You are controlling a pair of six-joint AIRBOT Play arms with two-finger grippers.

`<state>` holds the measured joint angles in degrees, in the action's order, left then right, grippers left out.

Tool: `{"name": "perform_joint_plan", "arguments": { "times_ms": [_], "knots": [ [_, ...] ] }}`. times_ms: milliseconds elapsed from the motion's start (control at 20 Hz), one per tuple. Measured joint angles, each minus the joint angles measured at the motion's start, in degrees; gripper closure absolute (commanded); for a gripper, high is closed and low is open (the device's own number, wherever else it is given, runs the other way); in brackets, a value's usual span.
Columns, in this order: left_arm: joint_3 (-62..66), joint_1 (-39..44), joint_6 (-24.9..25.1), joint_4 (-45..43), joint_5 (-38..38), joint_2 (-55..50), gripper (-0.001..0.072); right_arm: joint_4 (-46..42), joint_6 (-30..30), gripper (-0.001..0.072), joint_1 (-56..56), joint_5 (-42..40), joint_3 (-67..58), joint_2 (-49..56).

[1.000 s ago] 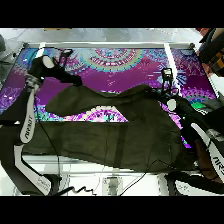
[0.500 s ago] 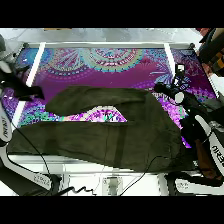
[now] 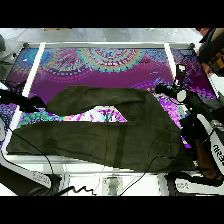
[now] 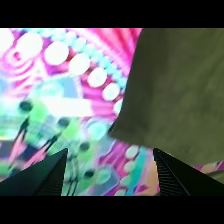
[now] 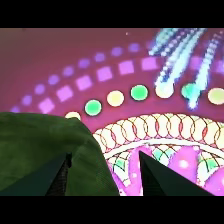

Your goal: Fold the clothes and pants, and hang the long-sleeved shirts on hangers.

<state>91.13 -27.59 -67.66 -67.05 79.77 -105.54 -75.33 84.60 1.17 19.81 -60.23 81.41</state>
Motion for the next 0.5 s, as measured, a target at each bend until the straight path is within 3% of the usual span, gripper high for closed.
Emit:
{"name": "perform_joint_plan", "arguments": {
  "times_ms": [200, 300, 350, 400, 500],
  "knots": [
    [-1.01, 0.15, 6.12, 4.72, -1.84, -2.21, 0.0169, 0.11, 0.04, 0.0222, 0.02, 1.33, 0.00, -0.07],
    [-1.20, 0.61, 8.26, 5.84, -2.23, -3.10, 0.0419, 0.15, 0.04, 0.0222, 0.02, 2.08, 0.00, -0.13],
    [-1.27, 0.87, 9.29, 6.08, -2.47, -3.52, 0.0589, 0.17, 0.04, 0.0222, 0.02, 2.34, 0.00, -0.17],
    [-1.29, 1.11, 10.01, 6.34, -2.40, -3.72, 0.0689, 0.17, 0.04, 0.0222, 0.02, 2.62, 0.00, -0.17],
    [-0.94, 1.46, 11.13, 7.87, -2.45, -4.00, 0.0690, 0.07, 0.04, 0.0222, 0.20, 2.82, -0.17, -0.44]
  ]
}}
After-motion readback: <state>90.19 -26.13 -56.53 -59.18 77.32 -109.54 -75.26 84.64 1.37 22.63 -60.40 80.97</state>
